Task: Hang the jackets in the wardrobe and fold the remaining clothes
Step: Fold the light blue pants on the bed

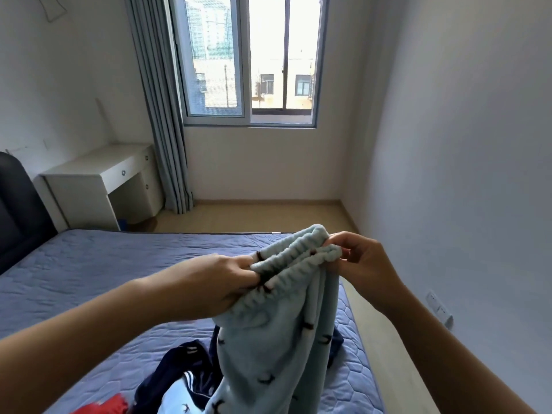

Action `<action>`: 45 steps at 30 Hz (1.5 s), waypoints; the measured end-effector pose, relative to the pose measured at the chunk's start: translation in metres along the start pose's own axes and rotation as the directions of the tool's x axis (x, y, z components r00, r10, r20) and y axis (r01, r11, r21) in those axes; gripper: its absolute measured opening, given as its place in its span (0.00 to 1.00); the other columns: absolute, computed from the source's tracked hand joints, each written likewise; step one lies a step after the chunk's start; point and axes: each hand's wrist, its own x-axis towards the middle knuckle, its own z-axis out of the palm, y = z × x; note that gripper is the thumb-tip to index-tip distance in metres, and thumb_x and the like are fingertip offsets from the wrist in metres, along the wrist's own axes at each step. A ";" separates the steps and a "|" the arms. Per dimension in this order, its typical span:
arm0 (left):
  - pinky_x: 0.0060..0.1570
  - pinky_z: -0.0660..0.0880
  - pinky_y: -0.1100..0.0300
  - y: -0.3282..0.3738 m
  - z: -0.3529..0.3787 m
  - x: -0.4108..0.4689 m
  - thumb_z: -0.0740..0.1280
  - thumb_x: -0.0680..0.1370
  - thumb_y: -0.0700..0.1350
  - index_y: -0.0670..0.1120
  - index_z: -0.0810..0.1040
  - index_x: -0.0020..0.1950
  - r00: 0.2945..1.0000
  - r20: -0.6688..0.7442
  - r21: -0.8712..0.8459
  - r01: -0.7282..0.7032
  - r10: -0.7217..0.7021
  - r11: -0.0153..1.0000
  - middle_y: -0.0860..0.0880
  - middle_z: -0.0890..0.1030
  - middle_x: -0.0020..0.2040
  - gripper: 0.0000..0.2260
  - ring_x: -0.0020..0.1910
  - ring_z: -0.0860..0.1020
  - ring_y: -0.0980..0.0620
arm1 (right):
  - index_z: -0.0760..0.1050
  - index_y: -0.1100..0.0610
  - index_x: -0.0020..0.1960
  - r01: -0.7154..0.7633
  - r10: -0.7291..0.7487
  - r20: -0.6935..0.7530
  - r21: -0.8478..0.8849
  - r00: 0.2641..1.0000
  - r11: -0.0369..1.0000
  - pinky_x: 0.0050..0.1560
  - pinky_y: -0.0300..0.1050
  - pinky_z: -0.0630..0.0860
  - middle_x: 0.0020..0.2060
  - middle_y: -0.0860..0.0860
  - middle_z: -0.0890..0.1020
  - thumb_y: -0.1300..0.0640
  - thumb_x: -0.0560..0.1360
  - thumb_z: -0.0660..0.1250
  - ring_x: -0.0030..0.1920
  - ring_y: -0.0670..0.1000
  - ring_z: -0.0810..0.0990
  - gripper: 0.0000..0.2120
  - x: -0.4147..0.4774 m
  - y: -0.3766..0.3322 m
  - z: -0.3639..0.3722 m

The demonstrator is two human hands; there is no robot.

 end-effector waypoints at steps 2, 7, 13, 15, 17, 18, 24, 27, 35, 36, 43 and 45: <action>0.46 0.75 0.52 -0.008 0.004 0.002 0.59 0.79 0.46 0.50 0.72 0.49 1.000 0.027 0.102 0.002 -0.004 0.995 0.53 0.72 0.62 0.04 0.44 0.78 0.46 | 0.77 0.72 0.48 0.000 0.000 0.006 -0.018 1.000 1.000 0.44 0.36 0.79 0.41 0.58 0.79 0.79 0.68 0.67 0.39 0.43 0.81 0.09 0.001 0.001 0.003; 0.54 0.72 0.58 -0.020 -0.015 -0.011 0.63 0.78 0.42 0.54 0.75 0.45 0.999 -0.013 0.067 -0.033 0.034 0.997 0.58 0.72 0.54 0.07 0.46 0.74 0.55 | 0.78 0.71 0.48 0.024 -0.026 -0.067 -0.037 0.997 0.999 0.46 0.39 0.78 0.40 0.59 0.81 0.75 0.70 0.69 0.41 0.47 0.80 0.08 0.002 0.004 -0.008; 0.45 0.66 0.75 -0.007 -0.023 -0.033 0.70 0.72 0.39 0.49 0.79 0.42 0.994 -0.101 0.023 -0.043 0.045 0.999 0.56 0.71 0.63 0.05 0.42 0.76 0.58 | 0.78 0.69 0.48 0.047 -0.049 -0.053 -0.054 0.997 0.997 0.46 0.38 0.79 0.41 0.57 0.82 0.73 0.70 0.70 0.42 0.46 0.81 0.07 -0.002 0.008 -0.012; 0.42 0.69 0.74 -0.001 -0.021 -0.037 0.70 0.71 0.41 0.49 0.78 0.41 0.987 -0.146 0.026 -0.059 0.062 0.998 0.57 0.71 0.62 0.04 0.37 0.76 0.59 | 0.77 0.71 0.48 0.058 -0.058 -0.001 -0.031 0.998 0.998 0.47 0.42 0.79 0.44 0.56 0.82 0.75 0.70 0.69 0.44 0.47 0.82 0.07 -0.004 0.005 -0.009; 0.39 0.74 0.68 -0.001 -0.018 -0.040 0.67 0.71 0.43 0.49 0.78 0.40 0.964 -0.258 -0.033 -0.076 0.065 0.997 0.57 0.72 0.60 0.02 0.36 0.77 0.57 | 0.76 0.71 0.46 0.117 -0.112 0.063 -0.075 0.992 0.990 0.50 0.49 0.80 0.51 0.55 0.81 0.76 0.70 0.69 0.48 0.50 0.82 0.06 -0.005 -0.001 -0.009; 0.39 0.76 0.65 -0.003 -0.017 -0.042 0.66 0.71 0.43 0.49 0.77 0.40 0.950 -0.309 -0.086 -0.076 0.046 0.993 0.56 0.73 0.59 0.02 0.37 0.78 0.56 | 0.76 0.69 0.44 0.162 -0.150 0.100 -0.124 0.984 0.979 0.50 0.53 0.79 0.55 0.53 0.80 0.76 0.69 0.69 0.51 0.51 0.82 0.06 -0.006 -0.005 -0.009; 0.42 0.77 0.55 -0.025 -0.015 -0.043 0.71 0.68 0.31 0.48 0.77 0.35 0.944 -0.279 -0.369 0.066 -0.179 0.927 0.54 0.78 0.49 0.12 0.43 0.79 0.52 | 0.73 0.62 0.39 0.381 -0.250 0.404 -0.284 0.880 0.880 0.41 0.61 0.78 0.62 0.44 0.78 0.75 0.65 0.71 0.61 0.50 0.77 0.11 -0.011 -0.030 -0.003; 0.41 0.78 0.57 -0.027 -0.013 -0.048 0.72 0.69 0.33 0.44 0.79 0.36 0.977 -0.171 -0.327 0.063 -0.125 0.943 0.55 0.79 0.47 0.07 0.42 0.79 0.54 | 0.69 0.59 0.39 0.427 -0.186 0.516 -0.398 0.836 0.812 0.40 0.50 0.77 0.52 0.47 0.80 0.72 0.63 0.70 0.50 0.49 0.77 0.13 -0.011 -0.033 0.001; 0.39 0.76 0.61 -0.016 -0.016 -0.070 0.68 0.71 0.33 0.46 0.78 0.40 0.994 -0.112 -0.277 -0.041 0.010 0.960 0.55 0.77 0.48 0.08 0.41 0.78 0.55 | 0.77 0.51 0.57 0.543 -0.041 0.696 -0.520 0.717 0.659 0.44 0.36 0.72 0.46 0.44 0.75 0.69 0.68 0.66 0.44 0.44 0.74 0.21 -0.024 -0.034 -0.006; 0.39 0.76 0.61 -0.019 -0.017 -0.072 0.68 0.71 0.32 0.47 0.78 0.40 0.993 -0.119 -0.314 -0.015 -0.024 0.949 0.54 0.78 0.47 0.09 0.41 0.78 0.54 | 0.78 0.53 0.56 0.564 -0.027 0.720 -0.519 0.694 0.643 0.43 0.38 0.72 0.46 0.47 0.75 0.69 0.68 0.66 0.43 0.47 0.74 0.19 -0.025 -0.036 -0.007; 0.37 0.75 0.50 -0.028 -0.014 -0.081 0.64 0.71 0.27 0.41 0.78 0.41 0.988 -0.102 -0.324 0.074 -0.113 0.943 0.48 0.77 0.43 0.10 0.39 0.76 0.49 | 0.78 0.49 0.57 0.534 -0.018 0.778 -0.415 0.628 0.737 0.44 0.41 0.73 0.47 0.46 0.74 0.70 0.72 0.65 0.43 0.49 0.74 0.20 -0.045 -0.051 0.000; 0.39 0.74 0.53 -0.020 -0.014 -0.084 0.64 0.74 0.34 0.46 0.75 0.44 0.998 -0.051 -0.249 0.019 -0.033 0.968 0.51 0.74 0.45 0.07 0.40 0.74 0.51 | 0.77 0.47 0.53 0.523 0.007 0.779 -0.427 0.627 0.738 0.43 0.41 0.73 0.46 0.46 0.74 0.69 0.71 0.65 0.43 0.49 0.74 0.20 -0.047 -0.050 0.003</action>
